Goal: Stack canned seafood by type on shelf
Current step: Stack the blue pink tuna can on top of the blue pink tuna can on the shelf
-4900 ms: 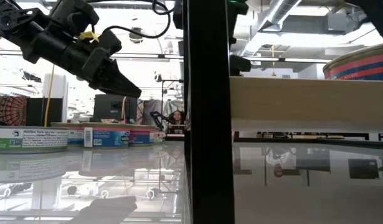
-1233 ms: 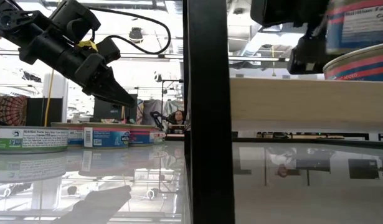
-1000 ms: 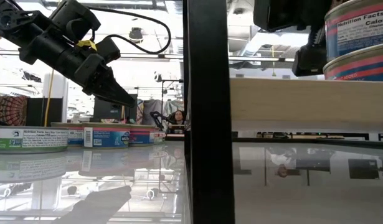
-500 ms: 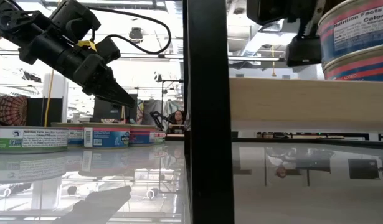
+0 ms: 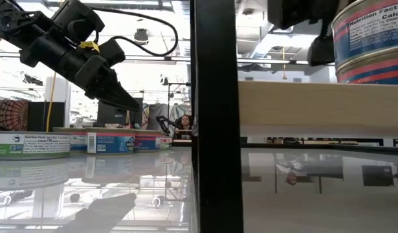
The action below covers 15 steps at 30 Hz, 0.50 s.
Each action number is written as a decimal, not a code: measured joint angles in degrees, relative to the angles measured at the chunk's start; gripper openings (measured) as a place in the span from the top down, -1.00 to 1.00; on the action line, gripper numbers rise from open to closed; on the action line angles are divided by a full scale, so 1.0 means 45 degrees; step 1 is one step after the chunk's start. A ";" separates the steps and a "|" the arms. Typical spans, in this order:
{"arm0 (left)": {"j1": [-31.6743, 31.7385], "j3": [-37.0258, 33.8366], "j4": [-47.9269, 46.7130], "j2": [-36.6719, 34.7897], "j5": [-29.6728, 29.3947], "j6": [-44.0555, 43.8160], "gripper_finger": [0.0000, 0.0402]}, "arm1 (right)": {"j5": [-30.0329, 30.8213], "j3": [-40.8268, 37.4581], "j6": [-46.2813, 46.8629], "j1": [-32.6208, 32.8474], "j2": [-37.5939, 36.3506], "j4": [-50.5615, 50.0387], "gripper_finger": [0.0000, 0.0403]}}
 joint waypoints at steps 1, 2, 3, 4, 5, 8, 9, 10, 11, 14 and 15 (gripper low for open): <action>-0.0002 0.0000 -0.0005 0.0000 0.0000 0.0005 -0.16 | 0.0036 0.0000 -0.0011 0.0000 -0.0139 -0.0275 -0.98; 0.0000 0.0000 -0.0007 0.0000 -0.0002 0.0005 -0.16 | 0.0154 0.0000 0.0000 0.0000 -0.0296 -0.0583 -0.98; -0.0001 0.0000 -0.0027 0.0000 0.0000 0.0005 -0.16 | 0.0400 0.0000 0.0010 0.0018 -0.0470 -0.0863 -0.98; -0.0002 0.0000 -0.0034 0.0000 -0.0001 0.0005 -0.16 | 0.0795 0.0000 0.0011 0.0053 -0.0641 -0.1152 -0.98; -0.0002 0.0000 -0.0025 0.0000 -0.0001 0.0005 -0.16 | 0.1252 0.0000 0.0012 0.0127 -0.0815 -0.1454 -0.98; 0.0000 0.0000 -0.0034 0.0000 -0.0001 0.0005 -0.16 | 0.3155 0.0000 0.0008 0.0514 -0.1147 -0.2282 -0.98; -0.0002 0.0000 -0.0034 0.0000 0.0000 0.0005 -0.16 | 0.3861 0.0000 0.0013 0.0694 -0.1156 -0.2498 -0.98; 0.0002 0.0000 -0.0037 0.0000 0.0000 0.0005 -0.16 | 0.4392 0.0000 0.0009 0.0913 -0.1102 -0.2657 -0.98; -0.0001 0.0000 -0.0034 0.0000 0.0000 0.0005 -0.16 | 0.4739 -0.0022 0.0013 0.1137 -0.1007 -0.2713 -0.98; 0.0000 0.0000 -0.0034 0.0000 0.0035 -0.0005 -0.16 | 0.4896 -0.0431 0.0014 0.1817 -0.0647 -0.2395 -0.98; -0.0002 0.0000 -0.0034 0.0000 0.0103 -0.0008 -0.16 | 0.4906 -0.0565 0.0049 0.2032 -0.0478 -0.2281 -0.98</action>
